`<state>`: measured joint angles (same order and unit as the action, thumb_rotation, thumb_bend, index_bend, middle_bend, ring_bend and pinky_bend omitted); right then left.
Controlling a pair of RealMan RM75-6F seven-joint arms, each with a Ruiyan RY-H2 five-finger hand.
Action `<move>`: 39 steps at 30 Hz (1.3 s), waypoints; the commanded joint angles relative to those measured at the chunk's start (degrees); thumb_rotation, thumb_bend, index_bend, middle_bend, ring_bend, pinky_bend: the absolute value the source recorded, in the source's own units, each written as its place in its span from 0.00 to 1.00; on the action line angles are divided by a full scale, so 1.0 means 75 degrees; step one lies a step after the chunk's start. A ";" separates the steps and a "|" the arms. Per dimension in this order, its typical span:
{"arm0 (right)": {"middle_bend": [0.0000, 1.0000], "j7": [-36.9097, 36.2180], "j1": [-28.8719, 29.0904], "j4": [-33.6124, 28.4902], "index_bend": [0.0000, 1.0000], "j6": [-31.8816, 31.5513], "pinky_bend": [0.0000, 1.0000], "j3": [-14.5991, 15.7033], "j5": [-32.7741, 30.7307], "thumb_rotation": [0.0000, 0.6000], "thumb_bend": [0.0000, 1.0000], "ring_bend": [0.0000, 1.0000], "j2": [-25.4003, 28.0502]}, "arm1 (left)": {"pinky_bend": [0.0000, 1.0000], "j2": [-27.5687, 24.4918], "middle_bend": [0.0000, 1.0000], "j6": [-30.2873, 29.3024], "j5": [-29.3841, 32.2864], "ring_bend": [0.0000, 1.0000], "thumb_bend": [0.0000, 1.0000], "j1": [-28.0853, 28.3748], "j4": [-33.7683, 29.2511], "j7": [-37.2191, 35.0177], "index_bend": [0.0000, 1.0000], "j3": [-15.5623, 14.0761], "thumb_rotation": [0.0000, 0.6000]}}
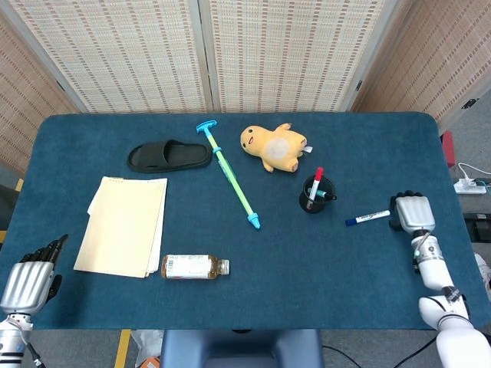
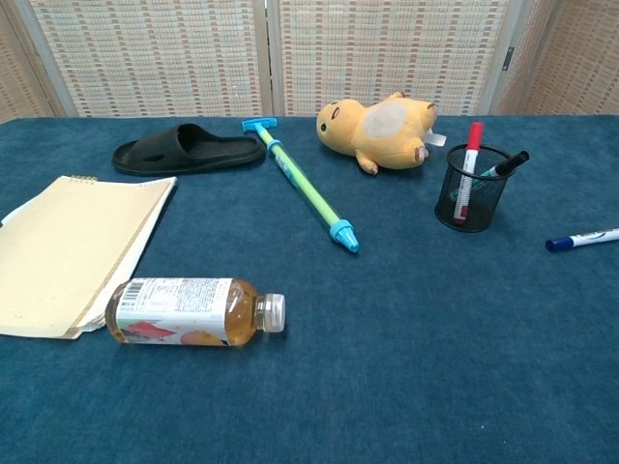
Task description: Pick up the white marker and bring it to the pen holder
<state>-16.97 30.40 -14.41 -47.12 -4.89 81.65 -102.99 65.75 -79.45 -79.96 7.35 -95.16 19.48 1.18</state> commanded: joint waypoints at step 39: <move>0.43 0.0399 0.0274 -0.0045 0.61 0.0305 0.45 0.0173 0.0244 1.00 0.23 0.41 -0.0134 | 0.37 -0.0009 0.18 0.0048 0.0095 0.25 0.38 0.0041 0.0013 -0.0048 0.06 0.0007 1.00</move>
<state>-14.09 32.54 -14.43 -44.53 -3.66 83.39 -104.20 65.69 -79.09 -79.25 7.66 -95.07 19.12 1.24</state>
